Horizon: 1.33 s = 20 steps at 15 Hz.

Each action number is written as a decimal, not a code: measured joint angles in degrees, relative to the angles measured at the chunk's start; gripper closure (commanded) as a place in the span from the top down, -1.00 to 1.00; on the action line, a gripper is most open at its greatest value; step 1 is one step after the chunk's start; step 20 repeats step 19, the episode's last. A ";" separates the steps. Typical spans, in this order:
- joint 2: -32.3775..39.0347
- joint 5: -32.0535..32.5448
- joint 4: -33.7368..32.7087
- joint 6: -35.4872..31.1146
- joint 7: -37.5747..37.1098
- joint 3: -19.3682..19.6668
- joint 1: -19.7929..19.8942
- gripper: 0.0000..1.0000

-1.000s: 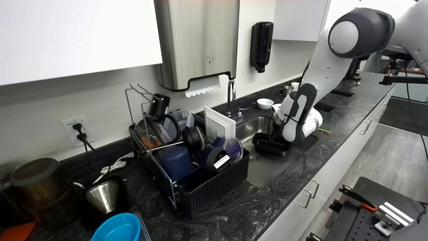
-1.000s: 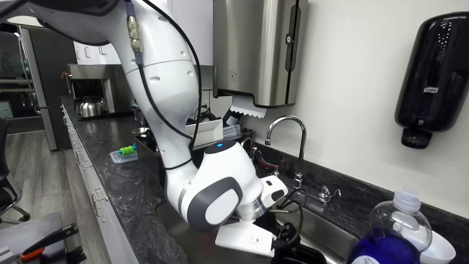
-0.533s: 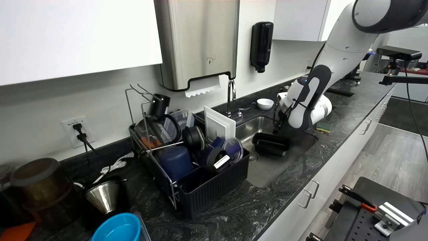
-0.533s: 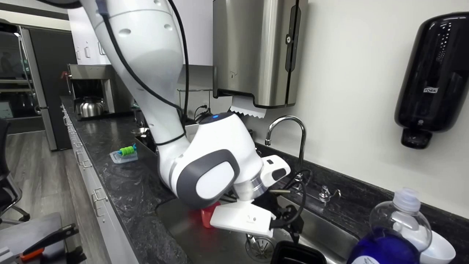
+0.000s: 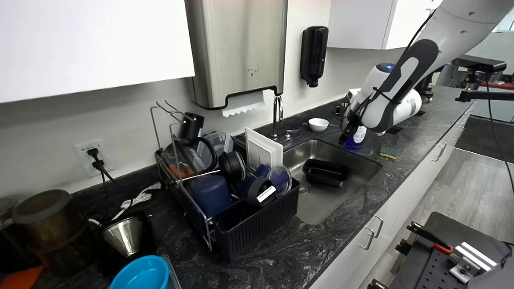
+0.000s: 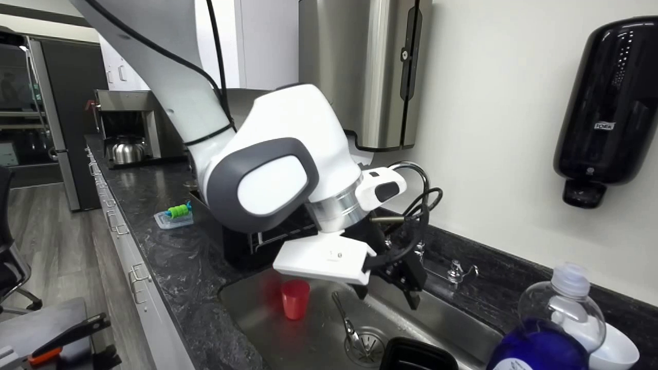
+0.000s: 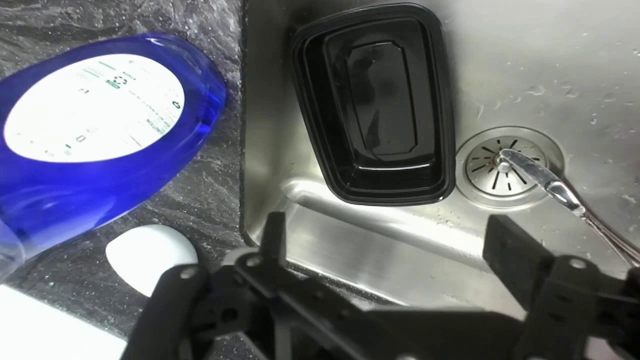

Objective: Remove the black lunchbox from the dishrack and put it in the sink

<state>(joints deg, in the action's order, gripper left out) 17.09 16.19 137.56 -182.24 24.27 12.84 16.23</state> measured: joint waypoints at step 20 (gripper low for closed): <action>-26.09 -9.79 10.42 27.53 13.88 -3.02 2.93 1.00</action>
